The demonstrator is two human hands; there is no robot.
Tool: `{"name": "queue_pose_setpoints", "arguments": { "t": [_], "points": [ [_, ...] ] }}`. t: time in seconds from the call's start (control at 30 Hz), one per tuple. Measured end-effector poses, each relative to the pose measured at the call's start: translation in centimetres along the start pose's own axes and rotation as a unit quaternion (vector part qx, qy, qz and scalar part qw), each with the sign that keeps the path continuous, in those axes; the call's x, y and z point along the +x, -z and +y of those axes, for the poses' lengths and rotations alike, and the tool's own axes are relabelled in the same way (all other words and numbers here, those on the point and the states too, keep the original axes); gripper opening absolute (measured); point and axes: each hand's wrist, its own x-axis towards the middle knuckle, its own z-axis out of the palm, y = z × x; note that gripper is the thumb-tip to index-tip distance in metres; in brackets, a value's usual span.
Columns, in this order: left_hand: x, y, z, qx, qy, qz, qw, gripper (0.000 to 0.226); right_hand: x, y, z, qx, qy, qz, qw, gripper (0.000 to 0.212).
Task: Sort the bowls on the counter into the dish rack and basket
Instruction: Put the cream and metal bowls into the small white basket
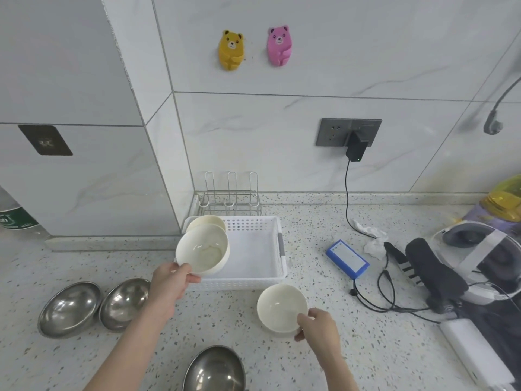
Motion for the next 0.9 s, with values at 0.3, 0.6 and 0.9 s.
{"name": "queue_pose_setpoints", "arguments": {
  "t": [0.3, 0.6, 0.9],
  "points": [
    [0.2, -4.8, 1.2, 0.026, -0.012, -0.015, 0.999, 0.013, 0.0, 5.9, -3.0, 0.113, 0.051, 0.078, 0.989, 0.021],
    [1.9, -10.6, 1.8, 0.023, 0.034, -0.05, 0.998, 0.014, 2.3, 5.6, -7.2, 0.277, 0.065, 0.079, 0.956, 0.022],
    [5.3, -13.5, -0.4, 0.058, 0.081, -0.032, 0.995, 0.011, 6.2, 2.4, -10.5, 0.215, 0.121, 0.037, 0.968, 0.026]
  ]
}}
